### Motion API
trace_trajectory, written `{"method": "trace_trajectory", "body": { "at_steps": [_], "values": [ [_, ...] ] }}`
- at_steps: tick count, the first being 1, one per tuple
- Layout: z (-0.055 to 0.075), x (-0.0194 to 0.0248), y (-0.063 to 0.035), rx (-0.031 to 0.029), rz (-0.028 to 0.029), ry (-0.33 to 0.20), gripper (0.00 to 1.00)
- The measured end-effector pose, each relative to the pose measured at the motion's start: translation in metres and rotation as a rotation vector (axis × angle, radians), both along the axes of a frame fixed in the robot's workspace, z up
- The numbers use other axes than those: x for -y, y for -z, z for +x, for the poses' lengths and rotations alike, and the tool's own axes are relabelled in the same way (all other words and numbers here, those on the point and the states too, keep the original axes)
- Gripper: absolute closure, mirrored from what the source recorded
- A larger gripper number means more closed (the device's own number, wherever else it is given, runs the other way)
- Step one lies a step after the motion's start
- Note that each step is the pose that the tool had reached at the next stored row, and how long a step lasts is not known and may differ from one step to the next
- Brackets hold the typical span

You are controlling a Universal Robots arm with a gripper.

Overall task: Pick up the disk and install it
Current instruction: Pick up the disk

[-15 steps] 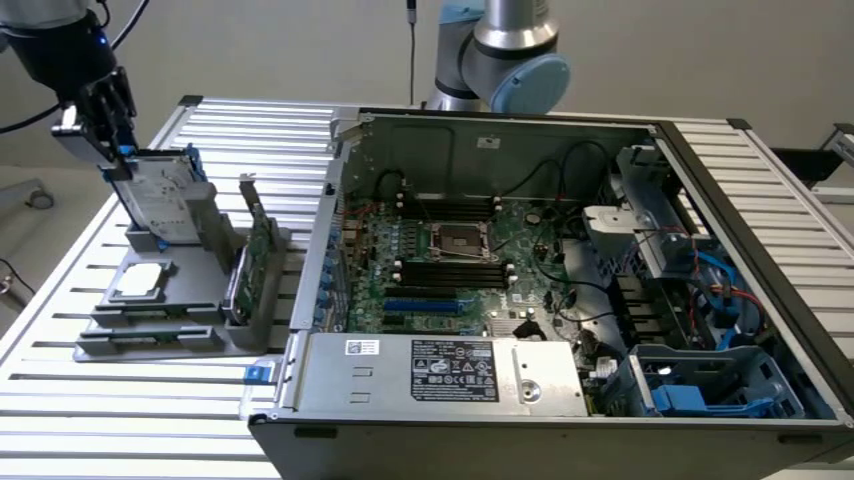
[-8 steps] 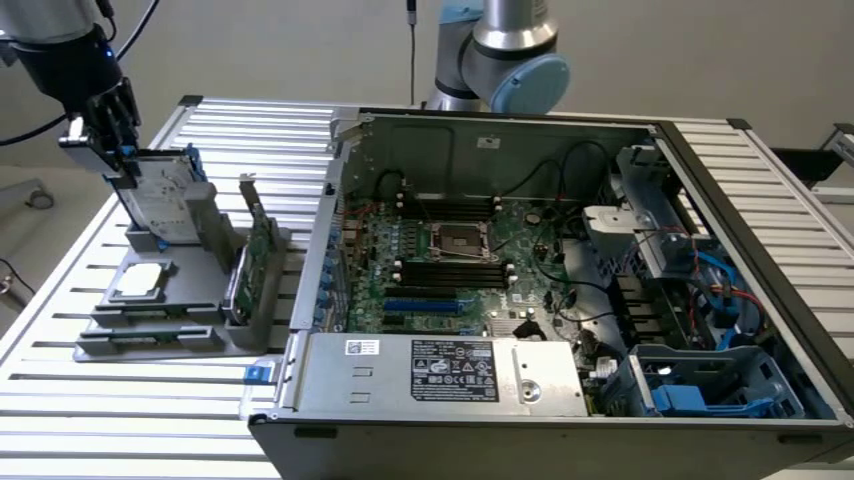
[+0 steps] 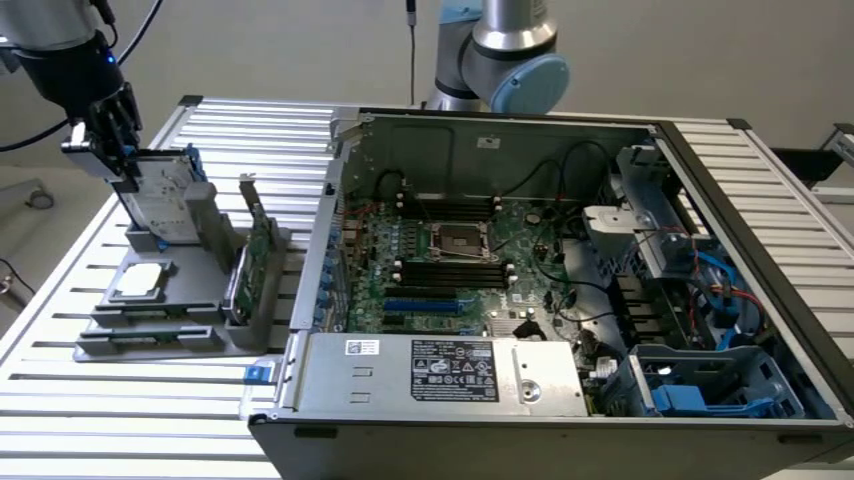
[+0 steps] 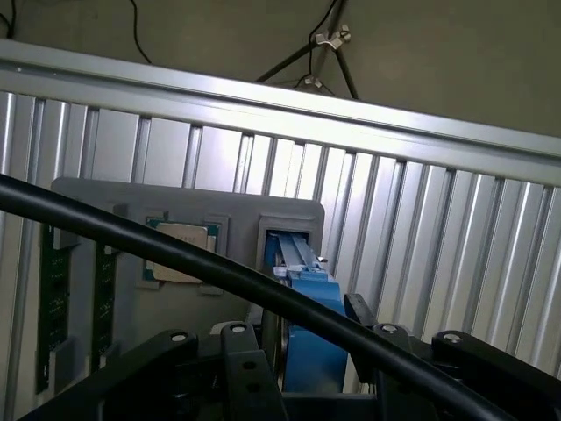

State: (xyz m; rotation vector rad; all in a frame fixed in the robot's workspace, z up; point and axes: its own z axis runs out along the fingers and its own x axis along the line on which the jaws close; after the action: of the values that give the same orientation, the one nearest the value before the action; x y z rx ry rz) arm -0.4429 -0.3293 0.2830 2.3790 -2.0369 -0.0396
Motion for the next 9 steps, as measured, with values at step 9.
{"method": "trace_trajectory", "body": {
  "at_steps": [9],
  "values": [
    [0.0000, -0.0002, 0.0012, 0.0000, 0.0001, 0.000, 0.52]
  ]
}}
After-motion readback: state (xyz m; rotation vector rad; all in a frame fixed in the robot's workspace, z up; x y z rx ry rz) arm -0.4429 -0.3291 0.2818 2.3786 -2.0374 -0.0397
